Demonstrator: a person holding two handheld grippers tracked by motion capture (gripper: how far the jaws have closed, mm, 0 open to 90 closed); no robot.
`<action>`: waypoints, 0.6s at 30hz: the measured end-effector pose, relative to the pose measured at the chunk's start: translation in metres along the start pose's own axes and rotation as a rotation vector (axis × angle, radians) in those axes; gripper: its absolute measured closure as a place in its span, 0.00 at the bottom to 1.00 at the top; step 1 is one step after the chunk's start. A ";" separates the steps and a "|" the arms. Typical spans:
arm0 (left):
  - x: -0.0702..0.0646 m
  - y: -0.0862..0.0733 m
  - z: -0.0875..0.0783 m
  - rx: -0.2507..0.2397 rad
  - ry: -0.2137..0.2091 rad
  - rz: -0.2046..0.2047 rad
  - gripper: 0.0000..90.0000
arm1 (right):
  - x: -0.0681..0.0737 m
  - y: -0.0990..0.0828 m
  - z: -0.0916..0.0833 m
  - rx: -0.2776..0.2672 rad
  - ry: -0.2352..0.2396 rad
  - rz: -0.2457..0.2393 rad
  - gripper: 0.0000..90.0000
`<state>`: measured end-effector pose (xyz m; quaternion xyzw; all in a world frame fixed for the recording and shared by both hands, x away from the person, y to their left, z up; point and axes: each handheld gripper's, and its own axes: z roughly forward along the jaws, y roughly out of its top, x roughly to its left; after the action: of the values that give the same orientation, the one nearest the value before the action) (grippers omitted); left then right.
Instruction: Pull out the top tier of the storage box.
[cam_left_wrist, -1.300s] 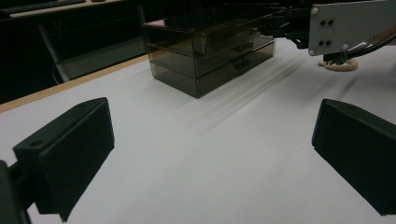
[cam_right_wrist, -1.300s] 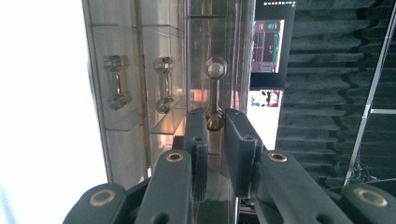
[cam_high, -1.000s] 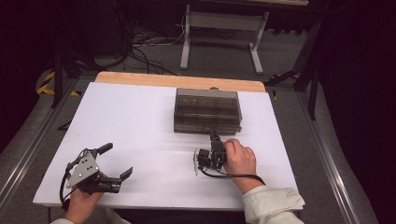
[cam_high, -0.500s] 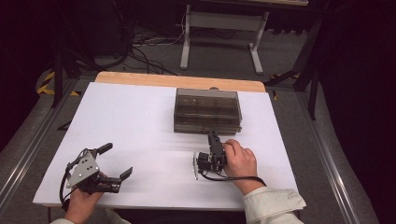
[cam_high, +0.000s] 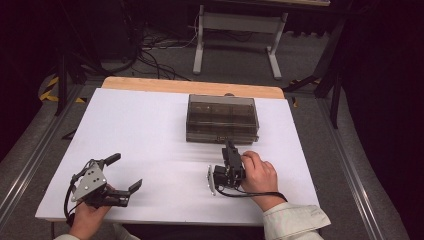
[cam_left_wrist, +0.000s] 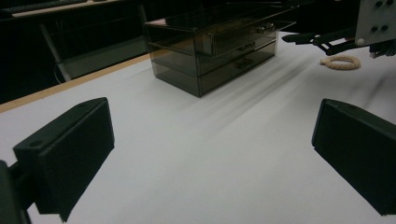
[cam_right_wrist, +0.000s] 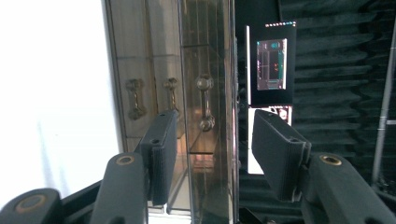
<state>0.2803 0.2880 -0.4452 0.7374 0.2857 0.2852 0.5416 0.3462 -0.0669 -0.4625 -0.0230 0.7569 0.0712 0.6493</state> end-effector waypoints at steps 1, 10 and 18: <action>0.000 0.000 0.000 -0.003 0.001 0.000 0.00 | -0.002 0.000 0.000 -0.013 0.005 -0.007 0.57; 0.000 0.000 -0.001 -0.005 0.002 -0.003 0.00 | -0.017 -0.006 -0.011 -0.117 0.075 0.134 0.51; 0.000 0.000 0.000 -0.002 0.000 -0.005 0.00 | -0.031 -0.015 -0.022 -0.215 0.111 0.265 0.50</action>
<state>0.2803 0.2880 -0.4453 0.7362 0.2873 0.2842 0.5429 0.3315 -0.0863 -0.4302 0.0040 0.7760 0.2352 0.5851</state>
